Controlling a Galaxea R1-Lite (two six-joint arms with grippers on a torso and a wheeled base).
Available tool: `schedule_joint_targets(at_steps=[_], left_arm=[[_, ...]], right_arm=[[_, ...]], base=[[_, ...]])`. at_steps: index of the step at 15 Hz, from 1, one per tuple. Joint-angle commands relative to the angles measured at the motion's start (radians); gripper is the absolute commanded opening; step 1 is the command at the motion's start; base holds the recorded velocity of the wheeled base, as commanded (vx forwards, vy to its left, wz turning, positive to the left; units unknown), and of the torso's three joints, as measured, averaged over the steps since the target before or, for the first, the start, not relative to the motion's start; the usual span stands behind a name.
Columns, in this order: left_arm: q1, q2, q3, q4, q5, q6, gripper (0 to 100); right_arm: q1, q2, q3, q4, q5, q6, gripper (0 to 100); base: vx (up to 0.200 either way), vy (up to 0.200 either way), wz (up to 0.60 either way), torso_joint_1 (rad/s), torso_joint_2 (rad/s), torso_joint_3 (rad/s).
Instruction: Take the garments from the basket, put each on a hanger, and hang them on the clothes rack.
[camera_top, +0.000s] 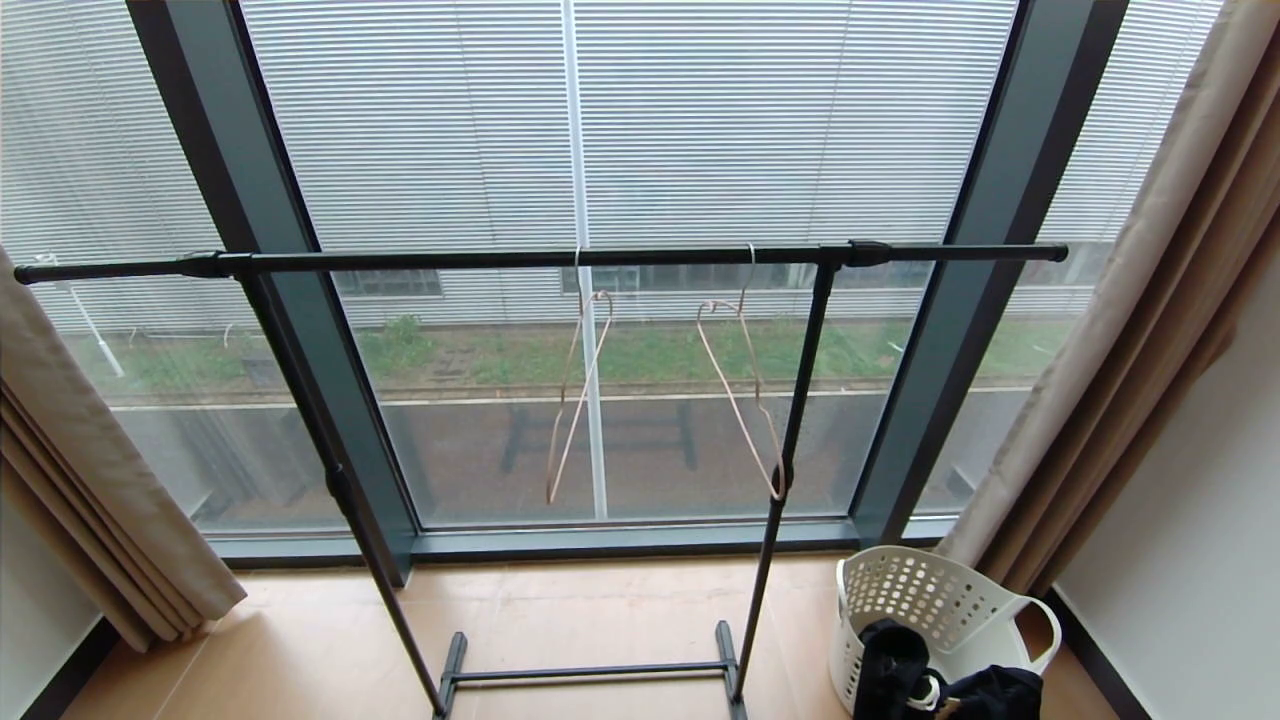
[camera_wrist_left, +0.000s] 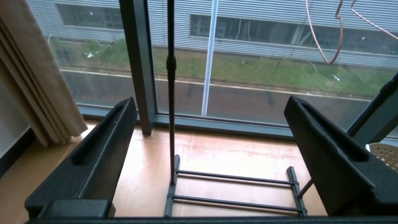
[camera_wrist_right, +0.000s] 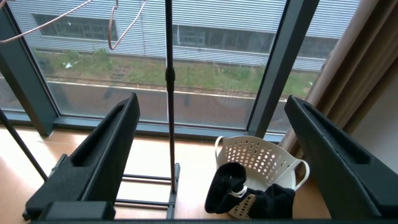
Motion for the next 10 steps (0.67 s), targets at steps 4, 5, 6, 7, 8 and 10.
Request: schedule_joint_targets(at_steps=[4, 5, 6, 7, 8, 10], left_arm=[[0.0, 0.001, -0.002, 0.0, -0.029, -0.001, 100], [0.0, 0.001, -0.002, 0.0, -0.03, -0.001, 100], [0.0, 0.001, -0.002, 0.0, -0.03, -0.001, 100], [0.0, 0.001, -0.002, 0.002, -0.03, -0.003, 100], [0.0, 0.001, -0.002, 0.0, -0.03, -0.003, 100], [0.0, 0.001, -0.002, 0.002, -0.032, -0.004, 100]], right_arm=[[0.0, 0.001, 0.0, 0.0, 0.001, 0.002, 100], [0.0, 0.001, 0.0, 0.0, 0.001, 0.002, 100], [0.0, 0.001, 0.0, 0.0, 0.0, 0.0, 100], [0.0, 0.001, 0.0, 0.0, 0.0, -0.003, 100], [0.0, 0.001, 0.0, 0.0, 0.001, -0.007, 100], [0.0, 0.001, 0.0, 0.0, 0.001, -0.007, 100]], base=[[0.0, 0.0, 0.0, 0.0, 0.0, 0.0], [0.0, 0.0, 0.0, 0.0, 0.0, 0.0], [0.0, 0.0, 0.0, 0.0, 0.0, 0.0], [0.0, 0.0, 0.0, 0.0, 0.0, 0.0], [0.0, 0.0, 0.0, 0.0, 0.0, 0.0], [0.0, 0.0, 0.0, 0.0, 0.0, 0.0]])
